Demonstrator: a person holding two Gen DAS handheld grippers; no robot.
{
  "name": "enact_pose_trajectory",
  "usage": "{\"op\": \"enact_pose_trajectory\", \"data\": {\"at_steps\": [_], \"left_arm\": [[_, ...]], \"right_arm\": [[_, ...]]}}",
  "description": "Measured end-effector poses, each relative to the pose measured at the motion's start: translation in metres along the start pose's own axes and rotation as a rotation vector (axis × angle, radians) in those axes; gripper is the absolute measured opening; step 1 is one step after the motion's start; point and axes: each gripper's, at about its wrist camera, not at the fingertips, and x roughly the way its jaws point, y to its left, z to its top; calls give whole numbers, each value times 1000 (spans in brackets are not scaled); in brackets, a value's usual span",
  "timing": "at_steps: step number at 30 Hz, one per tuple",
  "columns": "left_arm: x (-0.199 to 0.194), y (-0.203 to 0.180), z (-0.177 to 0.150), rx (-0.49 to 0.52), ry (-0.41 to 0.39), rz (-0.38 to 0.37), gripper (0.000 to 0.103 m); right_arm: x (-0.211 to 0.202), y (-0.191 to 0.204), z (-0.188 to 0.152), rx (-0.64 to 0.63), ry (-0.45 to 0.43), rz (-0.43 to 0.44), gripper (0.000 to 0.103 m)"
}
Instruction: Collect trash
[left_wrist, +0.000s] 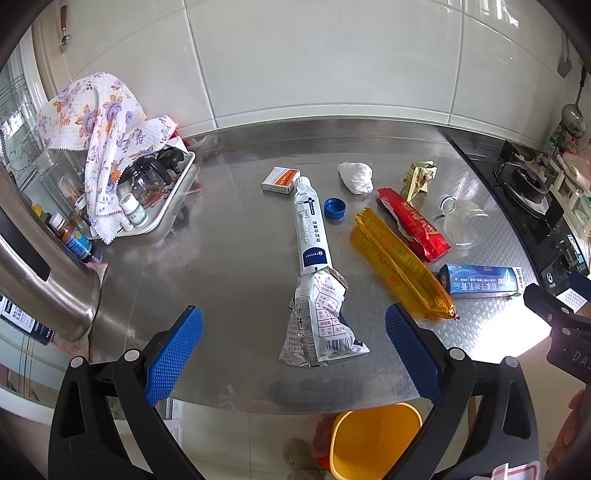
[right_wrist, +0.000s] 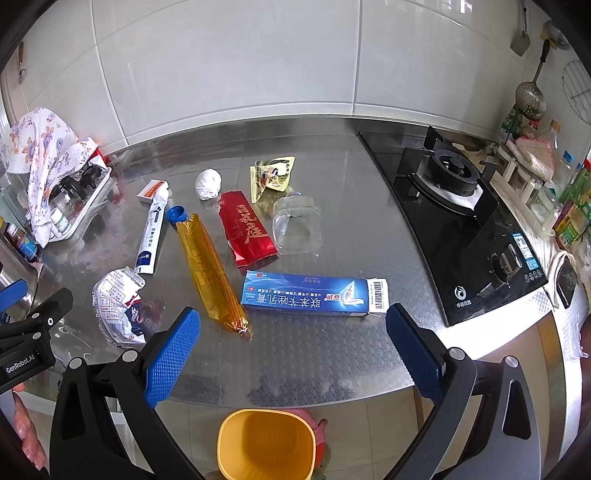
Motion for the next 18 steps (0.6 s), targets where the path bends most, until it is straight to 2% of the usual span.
{"op": "enact_pose_trajectory", "data": {"at_steps": [18], "left_arm": [[-1, 1, 1, 2, -1, 7, 98]], "right_arm": [[1, 2, 0, -8, 4, -1, 100]]}}
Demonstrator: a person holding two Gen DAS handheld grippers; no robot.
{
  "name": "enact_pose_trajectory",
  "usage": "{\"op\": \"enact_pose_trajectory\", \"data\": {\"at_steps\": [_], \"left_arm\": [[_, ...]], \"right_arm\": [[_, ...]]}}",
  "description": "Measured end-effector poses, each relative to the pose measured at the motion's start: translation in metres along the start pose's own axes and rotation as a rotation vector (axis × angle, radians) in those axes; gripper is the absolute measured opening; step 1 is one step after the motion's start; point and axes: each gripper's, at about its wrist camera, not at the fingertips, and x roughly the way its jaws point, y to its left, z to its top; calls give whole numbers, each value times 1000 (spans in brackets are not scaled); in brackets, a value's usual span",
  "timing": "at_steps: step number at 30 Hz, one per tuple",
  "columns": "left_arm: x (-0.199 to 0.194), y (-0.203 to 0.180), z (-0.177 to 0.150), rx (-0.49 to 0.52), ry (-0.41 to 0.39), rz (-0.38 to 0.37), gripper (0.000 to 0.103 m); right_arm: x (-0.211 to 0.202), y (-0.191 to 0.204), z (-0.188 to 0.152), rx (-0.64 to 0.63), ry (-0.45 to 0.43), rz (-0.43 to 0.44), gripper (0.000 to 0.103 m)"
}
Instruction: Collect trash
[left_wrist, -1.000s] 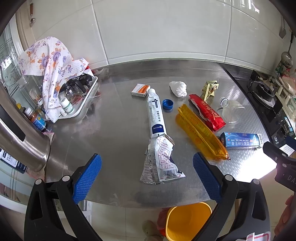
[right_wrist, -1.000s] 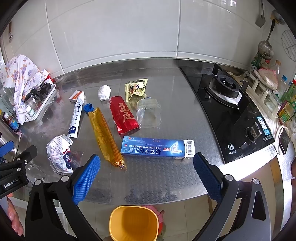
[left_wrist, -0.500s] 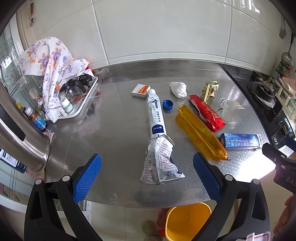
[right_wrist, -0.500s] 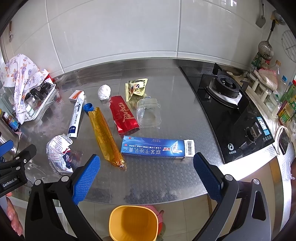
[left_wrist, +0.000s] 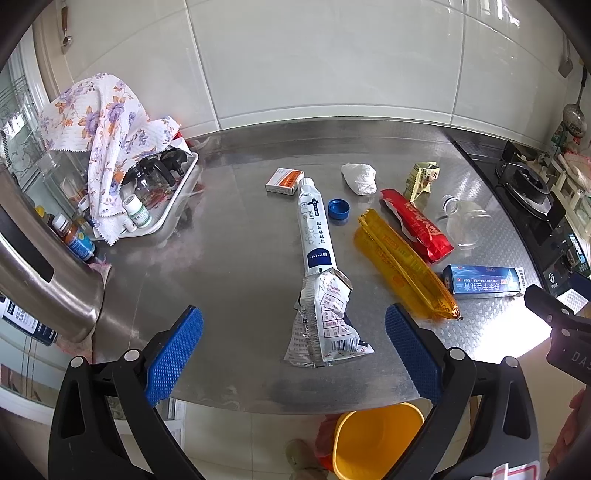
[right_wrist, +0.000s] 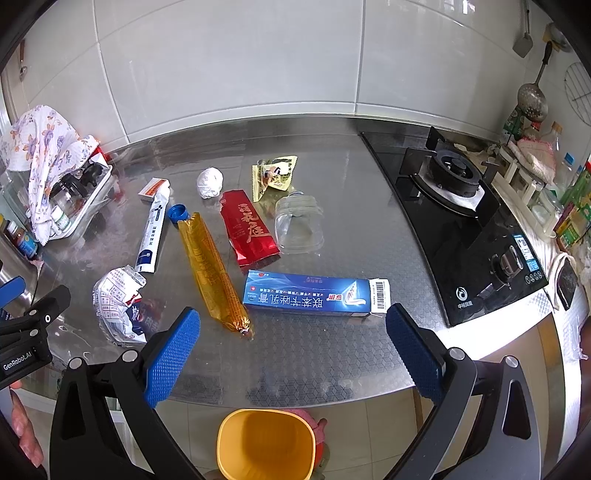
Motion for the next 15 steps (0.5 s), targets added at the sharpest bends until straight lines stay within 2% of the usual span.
{"op": "enact_pose_trajectory", "data": {"at_steps": [15], "left_arm": [[-1, 0, 1, 9, -2, 7, 98]], "right_arm": [[-1, 2, 2, -11, 3, -1, 100]]}}
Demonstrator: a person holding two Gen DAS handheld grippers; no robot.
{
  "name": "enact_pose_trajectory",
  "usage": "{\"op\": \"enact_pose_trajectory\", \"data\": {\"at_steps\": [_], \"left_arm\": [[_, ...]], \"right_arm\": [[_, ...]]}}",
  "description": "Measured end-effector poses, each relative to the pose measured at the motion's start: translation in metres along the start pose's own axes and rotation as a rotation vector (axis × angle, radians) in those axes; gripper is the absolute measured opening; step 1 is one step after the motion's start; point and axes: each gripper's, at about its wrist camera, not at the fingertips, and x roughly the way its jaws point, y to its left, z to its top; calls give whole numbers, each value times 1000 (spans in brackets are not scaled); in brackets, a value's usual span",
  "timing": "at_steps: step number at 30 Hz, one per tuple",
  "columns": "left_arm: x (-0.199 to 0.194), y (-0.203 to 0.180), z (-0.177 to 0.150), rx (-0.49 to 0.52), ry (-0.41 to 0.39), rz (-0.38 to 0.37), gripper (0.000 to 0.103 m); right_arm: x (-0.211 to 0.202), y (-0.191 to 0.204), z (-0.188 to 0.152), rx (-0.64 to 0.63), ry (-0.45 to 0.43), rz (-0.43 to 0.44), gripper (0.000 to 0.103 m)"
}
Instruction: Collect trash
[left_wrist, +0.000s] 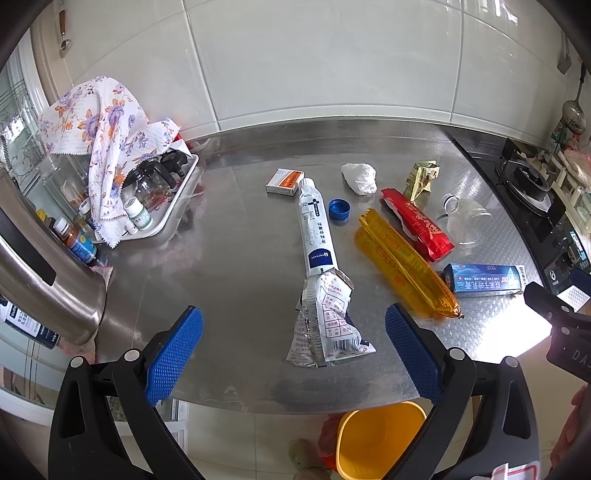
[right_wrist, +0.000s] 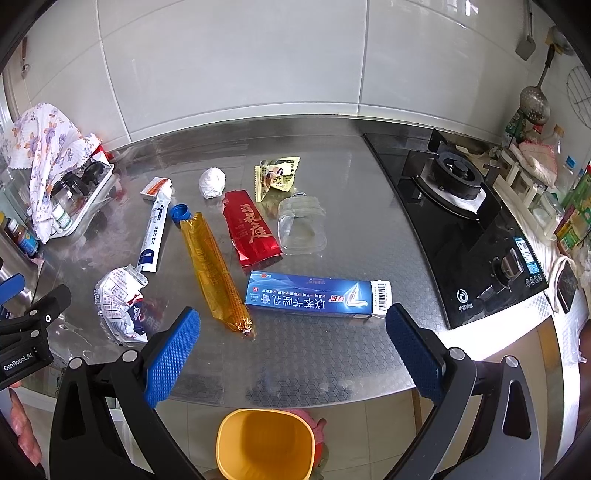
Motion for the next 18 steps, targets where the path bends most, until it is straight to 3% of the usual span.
{"op": "enact_pose_trajectory", "data": {"at_steps": [18], "left_arm": [[2, 0, -2, 3, 8, -2, 98]], "right_arm": [[2, 0, 0, 0, 3, 2, 100]]}}
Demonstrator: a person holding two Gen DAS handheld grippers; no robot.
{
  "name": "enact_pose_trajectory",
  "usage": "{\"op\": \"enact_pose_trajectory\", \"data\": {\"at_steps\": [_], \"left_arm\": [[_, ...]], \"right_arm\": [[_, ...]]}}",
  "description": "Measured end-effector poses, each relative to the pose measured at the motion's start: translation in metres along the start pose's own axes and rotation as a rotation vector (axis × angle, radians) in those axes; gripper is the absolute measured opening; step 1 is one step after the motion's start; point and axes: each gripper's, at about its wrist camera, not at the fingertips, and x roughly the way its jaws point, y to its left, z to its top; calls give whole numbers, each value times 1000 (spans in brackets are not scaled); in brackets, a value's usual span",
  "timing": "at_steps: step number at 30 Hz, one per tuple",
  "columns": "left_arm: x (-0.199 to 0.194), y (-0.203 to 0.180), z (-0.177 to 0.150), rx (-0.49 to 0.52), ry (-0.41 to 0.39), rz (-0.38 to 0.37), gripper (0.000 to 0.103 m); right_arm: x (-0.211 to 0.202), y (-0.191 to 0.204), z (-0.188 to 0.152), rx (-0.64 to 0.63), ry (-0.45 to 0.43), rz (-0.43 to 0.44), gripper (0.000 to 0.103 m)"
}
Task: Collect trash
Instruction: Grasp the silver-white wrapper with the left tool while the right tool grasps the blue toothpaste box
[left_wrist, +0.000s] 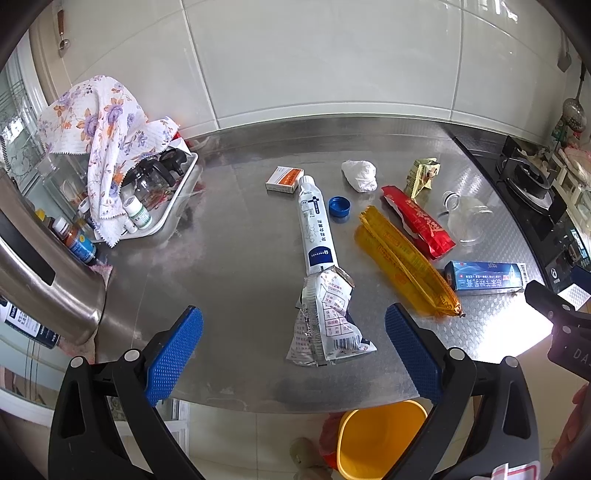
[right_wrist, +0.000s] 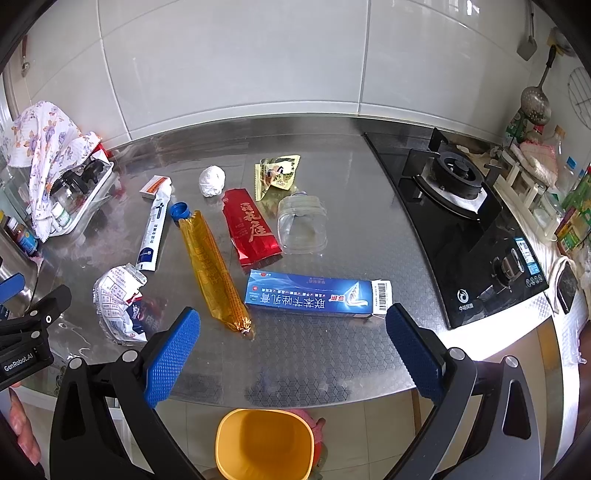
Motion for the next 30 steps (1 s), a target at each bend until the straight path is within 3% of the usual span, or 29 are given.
{"op": "enact_pose_trajectory", "data": {"at_steps": [16, 25, 30], "left_arm": [[51, 20, -33, -111, 96, -87, 98], [84, 16, -31, -132, 132, -124, 99], [91, 0, -23, -83, 124, -119, 98]], "right_arm": [[39, -11, -14, -2, 30, 71, 100], [68, -13, 1, -128, 0, 97, 100], [90, -17, 9, -197, 27, 140, 100]]}}
